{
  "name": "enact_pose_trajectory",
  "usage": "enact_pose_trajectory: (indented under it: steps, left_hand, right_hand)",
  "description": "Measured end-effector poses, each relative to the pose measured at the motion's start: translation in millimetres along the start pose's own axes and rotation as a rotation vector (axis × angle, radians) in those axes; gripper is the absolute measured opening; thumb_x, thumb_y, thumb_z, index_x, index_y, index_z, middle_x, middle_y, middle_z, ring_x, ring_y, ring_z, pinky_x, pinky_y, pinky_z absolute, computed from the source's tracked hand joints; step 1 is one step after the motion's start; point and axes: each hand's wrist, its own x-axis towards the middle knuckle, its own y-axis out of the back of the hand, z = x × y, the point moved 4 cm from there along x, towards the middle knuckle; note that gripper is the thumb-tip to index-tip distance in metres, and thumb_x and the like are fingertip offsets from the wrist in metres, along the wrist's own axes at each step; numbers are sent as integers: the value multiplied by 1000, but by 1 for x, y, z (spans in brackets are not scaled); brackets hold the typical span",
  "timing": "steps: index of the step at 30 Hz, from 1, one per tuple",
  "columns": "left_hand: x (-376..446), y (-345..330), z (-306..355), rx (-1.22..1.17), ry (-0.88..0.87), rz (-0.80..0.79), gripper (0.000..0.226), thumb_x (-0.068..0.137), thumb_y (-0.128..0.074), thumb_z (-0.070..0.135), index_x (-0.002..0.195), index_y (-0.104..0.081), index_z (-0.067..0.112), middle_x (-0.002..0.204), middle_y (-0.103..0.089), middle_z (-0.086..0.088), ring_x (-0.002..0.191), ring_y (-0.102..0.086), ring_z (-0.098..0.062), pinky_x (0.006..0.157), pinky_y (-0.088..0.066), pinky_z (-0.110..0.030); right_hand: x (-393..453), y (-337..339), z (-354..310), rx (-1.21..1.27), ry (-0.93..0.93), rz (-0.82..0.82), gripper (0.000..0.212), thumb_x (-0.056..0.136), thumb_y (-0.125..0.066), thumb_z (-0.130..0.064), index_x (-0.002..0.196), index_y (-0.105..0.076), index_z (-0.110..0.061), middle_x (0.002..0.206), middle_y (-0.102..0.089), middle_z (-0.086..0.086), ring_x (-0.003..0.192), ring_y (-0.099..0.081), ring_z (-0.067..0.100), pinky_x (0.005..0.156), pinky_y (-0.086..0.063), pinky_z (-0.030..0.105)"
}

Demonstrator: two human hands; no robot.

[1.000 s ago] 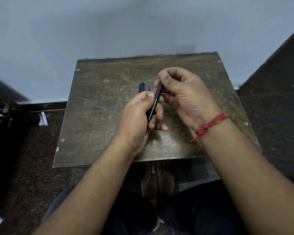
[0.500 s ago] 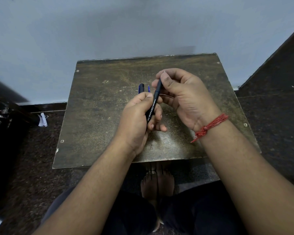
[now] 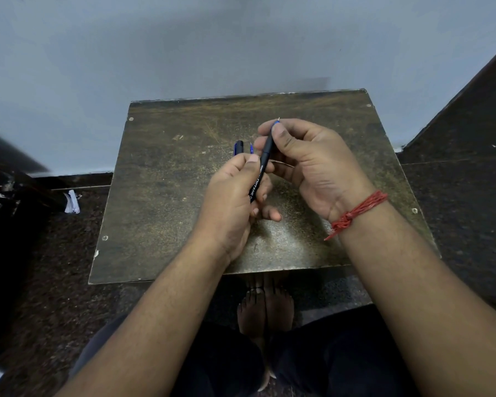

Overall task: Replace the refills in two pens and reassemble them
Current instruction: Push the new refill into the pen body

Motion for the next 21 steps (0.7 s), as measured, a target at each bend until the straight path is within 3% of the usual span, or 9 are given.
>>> enact_pose_trajectory:
  steps: [8, 14, 21]
  left_hand:
    - [-1, -2, 2, 60, -42, 16, 25, 106, -42, 19, 88, -55, 7, 48, -37, 4, 36, -30, -3, 36, -35, -20]
    - [-1, -1, 4, 239, -134, 43, 24, 106, -44, 20, 89, -56, 8, 50, -41, 10, 44, -36, -4, 37, -38, -23]
    - [0, 1, 3, 309, -159, 77, 26, 106, -42, 21, 92, -56, 4, 53, -43, 10, 44, -39, -4, 39, -40, -25]
  right_hand:
    - [-1, -2, -3, 25, 5, 56, 14, 97, -57, -7, 85, -62, -5, 70, -68, 4, 60, -64, 12, 52, -51, 21]
    - [0, -4, -2, 2, 13, 100, 17, 97, -57, -7, 80, -59, -6, 66, -65, 4, 55, -56, 17, 52, -44, 24]
    - [-1, -7, 0, 20, 11, 138, 19, 98, -57, -7, 79, -58, -6, 66, -63, 4, 57, -57, 15, 50, -47, 23]
